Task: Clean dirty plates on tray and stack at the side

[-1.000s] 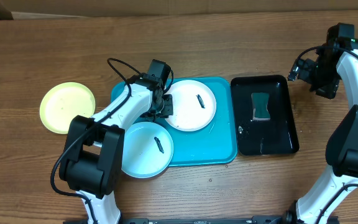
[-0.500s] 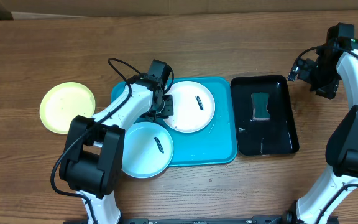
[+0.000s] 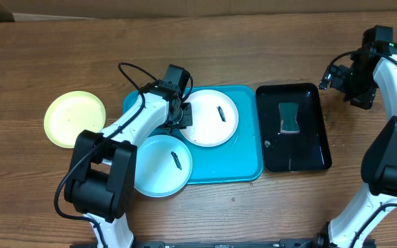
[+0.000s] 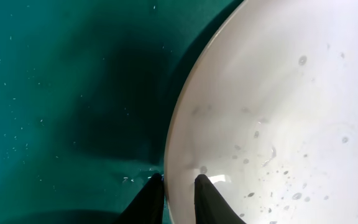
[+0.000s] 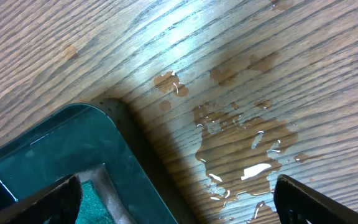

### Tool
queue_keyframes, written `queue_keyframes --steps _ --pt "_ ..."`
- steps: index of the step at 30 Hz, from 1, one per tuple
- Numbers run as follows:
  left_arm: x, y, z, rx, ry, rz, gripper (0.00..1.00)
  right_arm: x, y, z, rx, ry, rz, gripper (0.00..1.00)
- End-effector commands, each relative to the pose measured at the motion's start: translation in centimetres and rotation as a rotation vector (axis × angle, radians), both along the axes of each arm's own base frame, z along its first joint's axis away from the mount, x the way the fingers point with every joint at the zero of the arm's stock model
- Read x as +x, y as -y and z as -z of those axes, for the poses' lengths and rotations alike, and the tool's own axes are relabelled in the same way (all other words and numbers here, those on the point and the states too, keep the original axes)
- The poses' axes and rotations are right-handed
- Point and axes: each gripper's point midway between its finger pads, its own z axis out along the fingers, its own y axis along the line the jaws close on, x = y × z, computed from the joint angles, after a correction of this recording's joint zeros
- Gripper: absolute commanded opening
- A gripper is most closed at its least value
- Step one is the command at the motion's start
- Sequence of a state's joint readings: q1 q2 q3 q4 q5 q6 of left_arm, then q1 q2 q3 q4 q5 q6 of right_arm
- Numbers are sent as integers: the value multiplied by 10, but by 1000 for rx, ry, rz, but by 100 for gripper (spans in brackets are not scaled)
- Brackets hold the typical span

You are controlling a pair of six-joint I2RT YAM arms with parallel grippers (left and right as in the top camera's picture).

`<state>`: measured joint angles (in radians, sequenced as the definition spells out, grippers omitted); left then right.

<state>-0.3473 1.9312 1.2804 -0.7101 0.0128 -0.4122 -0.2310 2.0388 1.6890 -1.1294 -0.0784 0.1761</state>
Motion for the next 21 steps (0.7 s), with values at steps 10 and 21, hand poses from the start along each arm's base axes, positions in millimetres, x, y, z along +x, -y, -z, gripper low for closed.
queue_keyframes --steps 10,21 --pt "7 1 -19 1 56 -1 4 8 2 -25 -11 70 4 100" --pt "6 2 -18 -1 55 15 15 8 2 -25 -11 70 4 100"
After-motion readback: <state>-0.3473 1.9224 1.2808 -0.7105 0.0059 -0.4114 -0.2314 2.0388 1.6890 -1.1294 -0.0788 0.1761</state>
